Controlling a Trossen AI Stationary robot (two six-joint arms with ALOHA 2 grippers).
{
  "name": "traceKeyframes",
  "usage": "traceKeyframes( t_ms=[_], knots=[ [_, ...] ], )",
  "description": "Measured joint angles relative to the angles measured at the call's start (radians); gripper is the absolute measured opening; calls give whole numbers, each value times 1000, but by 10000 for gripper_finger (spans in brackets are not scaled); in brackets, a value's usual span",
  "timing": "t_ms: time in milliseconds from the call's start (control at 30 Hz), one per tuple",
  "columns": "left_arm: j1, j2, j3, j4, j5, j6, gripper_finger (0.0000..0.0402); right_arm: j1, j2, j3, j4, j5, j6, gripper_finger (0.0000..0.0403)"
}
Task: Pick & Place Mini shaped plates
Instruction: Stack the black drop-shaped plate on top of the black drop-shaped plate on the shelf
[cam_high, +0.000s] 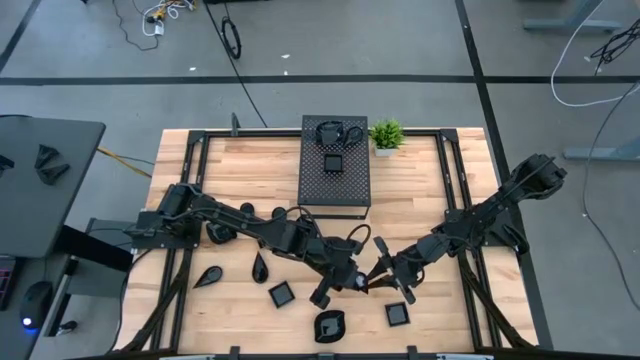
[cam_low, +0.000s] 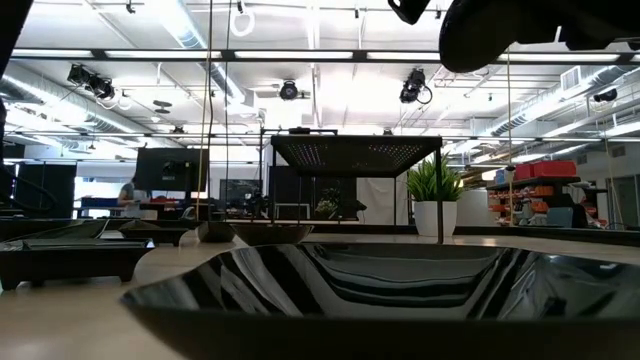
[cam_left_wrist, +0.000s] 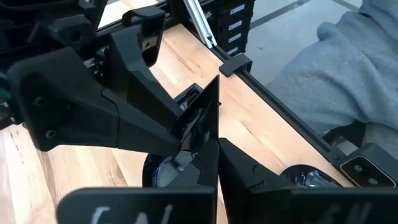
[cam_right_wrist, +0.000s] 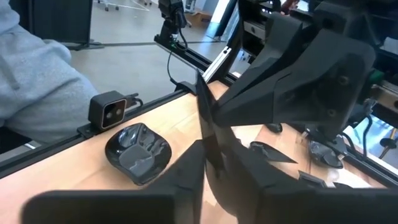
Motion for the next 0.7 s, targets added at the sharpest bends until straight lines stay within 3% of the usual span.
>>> traceKeyframes(
  t_ms=[200,433,700],
  knots=[
    [1,0,0,1,-1,0,9,1,1,0,-17,-12,-1,7],
    [6,0,0,7,-4,-13,20,1,1,0,-46,-22,10,4],
    [44,0,0,-84,4,-121,91,0,0,0,-104,-31,128,3]
  ],
)
